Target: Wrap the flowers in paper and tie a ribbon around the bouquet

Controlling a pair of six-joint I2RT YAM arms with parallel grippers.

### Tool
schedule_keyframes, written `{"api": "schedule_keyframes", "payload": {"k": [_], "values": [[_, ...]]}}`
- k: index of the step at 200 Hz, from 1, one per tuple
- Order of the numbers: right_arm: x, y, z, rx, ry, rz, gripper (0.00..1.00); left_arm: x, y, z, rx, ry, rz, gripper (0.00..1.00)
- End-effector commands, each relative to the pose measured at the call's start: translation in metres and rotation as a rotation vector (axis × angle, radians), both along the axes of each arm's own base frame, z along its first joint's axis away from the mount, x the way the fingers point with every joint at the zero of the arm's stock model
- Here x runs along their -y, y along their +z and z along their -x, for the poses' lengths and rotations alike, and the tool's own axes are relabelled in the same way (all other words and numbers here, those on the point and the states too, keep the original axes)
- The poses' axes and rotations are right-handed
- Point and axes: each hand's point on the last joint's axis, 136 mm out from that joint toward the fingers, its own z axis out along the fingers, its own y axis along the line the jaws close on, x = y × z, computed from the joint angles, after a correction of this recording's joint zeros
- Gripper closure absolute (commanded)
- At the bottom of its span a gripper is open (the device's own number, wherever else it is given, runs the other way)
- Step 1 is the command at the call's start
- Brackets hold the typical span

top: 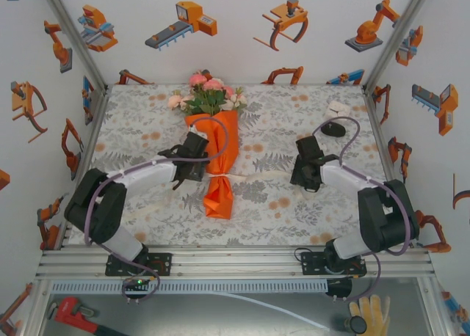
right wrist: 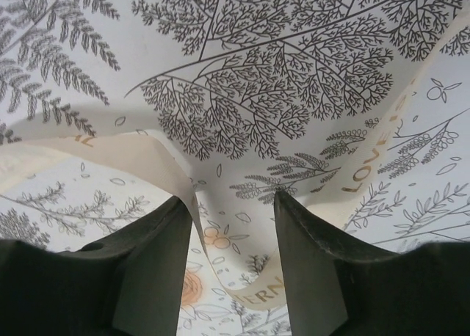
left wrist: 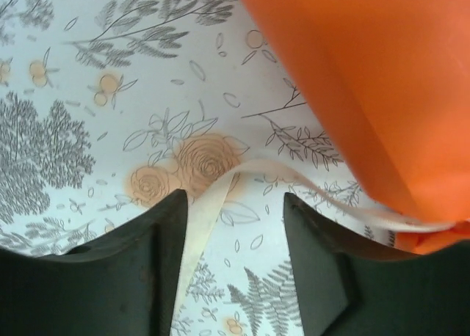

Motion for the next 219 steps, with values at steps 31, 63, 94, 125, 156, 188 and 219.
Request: {"api": "schedule_keyframes", "payload": {"k": [31,63,94,125,156,188,219], "values": [[-0.026,0.001,0.031,-0.114,0.175,-0.101,0.44,-0.053,0.044,0.017,-0.095,0.196,0.225,0.26],[-0.014,-0.011,0.053,-0.165,0.160,-0.061,0.43,-0.078,0.035,0.039,-0.256,0.241,0.169,0.20],[-0.005,-0.001,0.051,-0.160,0.163,-0.002,0.66,-0.079,0.020,0.053,-0.388,0.138,0.074,0.19],[-0.014,0.016,0.043,-0.105,0.191,-0.040,0.90,-0.089,-0.001,0.067,-0.545,0.089,-0.068,0.22],[-0.018,0.024,0.038,-0.083,0.209,-0.059,1.00,-0.085,-0.017,0.069,-0.641,0.103,-0.063,0.25],[-0.016,0.031,0.033,-0.054,0.210,-0.043,1.00,-0.090,-0.045,0.078,-0.789,0.146,-0.141,0.32],[-0.014,0.034,0.034,-0.045,0.200,-0.039,1.00,-0.090,-0.052,0.078,-0.817,0.167,-0.135,0.49]]}}
